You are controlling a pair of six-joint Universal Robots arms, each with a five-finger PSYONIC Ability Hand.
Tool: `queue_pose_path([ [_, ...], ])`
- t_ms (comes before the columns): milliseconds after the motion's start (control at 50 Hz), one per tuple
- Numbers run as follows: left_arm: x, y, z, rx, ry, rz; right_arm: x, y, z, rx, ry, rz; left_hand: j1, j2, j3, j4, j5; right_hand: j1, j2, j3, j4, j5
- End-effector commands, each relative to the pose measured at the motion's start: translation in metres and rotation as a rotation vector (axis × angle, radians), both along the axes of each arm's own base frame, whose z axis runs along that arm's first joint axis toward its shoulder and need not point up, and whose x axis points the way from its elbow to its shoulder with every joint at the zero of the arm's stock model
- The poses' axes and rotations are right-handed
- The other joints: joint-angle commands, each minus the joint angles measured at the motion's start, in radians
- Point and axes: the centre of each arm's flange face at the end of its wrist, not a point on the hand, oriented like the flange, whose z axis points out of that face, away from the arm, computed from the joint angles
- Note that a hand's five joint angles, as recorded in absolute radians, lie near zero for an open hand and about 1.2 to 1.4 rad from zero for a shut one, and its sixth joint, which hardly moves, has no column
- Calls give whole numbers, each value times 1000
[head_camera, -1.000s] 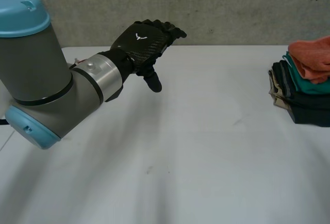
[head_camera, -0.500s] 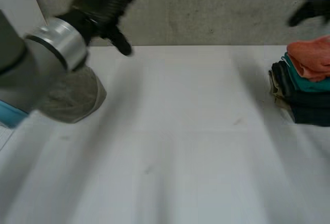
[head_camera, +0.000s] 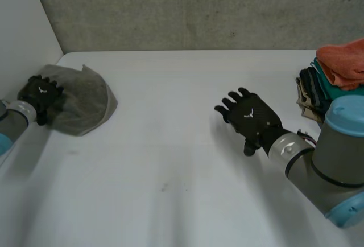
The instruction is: Fold the laundry.
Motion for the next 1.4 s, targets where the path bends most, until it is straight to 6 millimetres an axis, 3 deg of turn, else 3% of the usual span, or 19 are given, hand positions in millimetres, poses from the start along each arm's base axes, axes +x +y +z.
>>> queue_pose_path([
  [20, 2, -17, -21, -23, 32, -12, -8, 7, -13, 43, 21, -16, 552, 539, 535, 544, 522, -52, -34, -32, -33, -50],
  [60, -3, -21, -17, -48, 93, -15, -12, 4, -15, 50, 23, -31, 1196, 1184, 1180, 1188, 1167, -52, -34, -32, -33, -50],
  [140, -21, -21, 2, -101, 197, -23, -24, -3, -17, 61, 27, -74, 1199, 1186, 1182, 1191, 1169, -52, -34, -32, -33, -50],
  [220, -50, -4, 61, -180, 307, -56, -26, -4, -15, 54, 26, -86, 1199, 1186, 1182, 1191, 1169, -52, -34, -32, -33, -50],
  [300, -75, 27, 113, -237, 425, -110, -29, -8, -9, 36, 19, -99, 1199, 1186, 1182, 1191, 1169, -52, -34, -32, -33, -50],
  [440, -166, 128, 190, -215, 697, -371, -35, -15, 7, -2, -10, -131, 1199, 1186, 1182, 1191, 1169, -52, -34, -32, -33, -50],
  [540, -208, 184, 197, -117, 810, -503, -46, -24, 17, -10, -50, -179, 1199, 1186, 1182, 1191, 1169, -52, -34, -32, -33, -50],
  [600, -244, 214, 164, 4, 799, -572, -51, -27, 18, 7, -69, -197, 1199, 1186, 1182, 1191, 1169, -52, -34, -32, -33, -50],
  [640, -250, 217, 154, 24, 786, -569, -52, -28, 18, 13, -74, -205, 1199, 1186, 1182, 1191, 1169, -52, -34, -32, -33, -50],
  [660, -250, 215, 148, 26, 774, -554, -53, -28, 17, 20, -74, -207, 1199, 1186, 1182, 1191, 1169, -52, -34, -32, -33, -50],
  [680, -249, 209, 142, 11, 751, -516, -53, -28, 16, 23, -73, -206, 696, 684, 680, 688, 667, -52, -34, -32, -33, -50],
  [720, -243, 199, 141, -26, 713, -470, -54, -28, 15, 24, -74, -206, 264, 251, 247, 256, 234, -52, -34, -32, -33, -50],
  [780, -212, 164, 140, -128, 584, -341, -56, -28, 14, 29, -73, -208, 60, 48, 44, 52, 31, -52, -34, -32, -33, -50],
  [900, -145, 105, 118, -203, 311, -148, -54, -28, 15, 24, -74, -201, 22, 9, 5, 14, -8, -52, -34, -32, -33, -50],
  [1000, -74, 58, 84, -176, 98, -14, -55, -29, 14, 28, -73, -203, 25, 12, 8, 17, -5, -52, -34, -32, -33, -50],
  [1240, -32, 6, 4, -65, 25, -54, -54, -29, 8, 40, -68, -206, 113, 100, 96, 105, 83, -52, -34, -32, -33, -50],
  [1280, -32, 3, -1, -68, 26, -57, -54, -29, 6, 44, -66, -208, 270, 258, 254, 262, 241, -52, -34, -32, -33, -50],
  [1360, -37, -2, -1, -87, 45, -62, -55, -31, 2, 53, -61, -214, 1197, 1185, 1181, 1189, 1168, -52, -34, -32, -33, -50],
  [1400, -43, -3, 4, -118, 63, -64, -55, -31, 2, 54, -60, -216, 1199, 1186, 1182, 1191, 1169, -52, -34, -32, -33, -50],
])
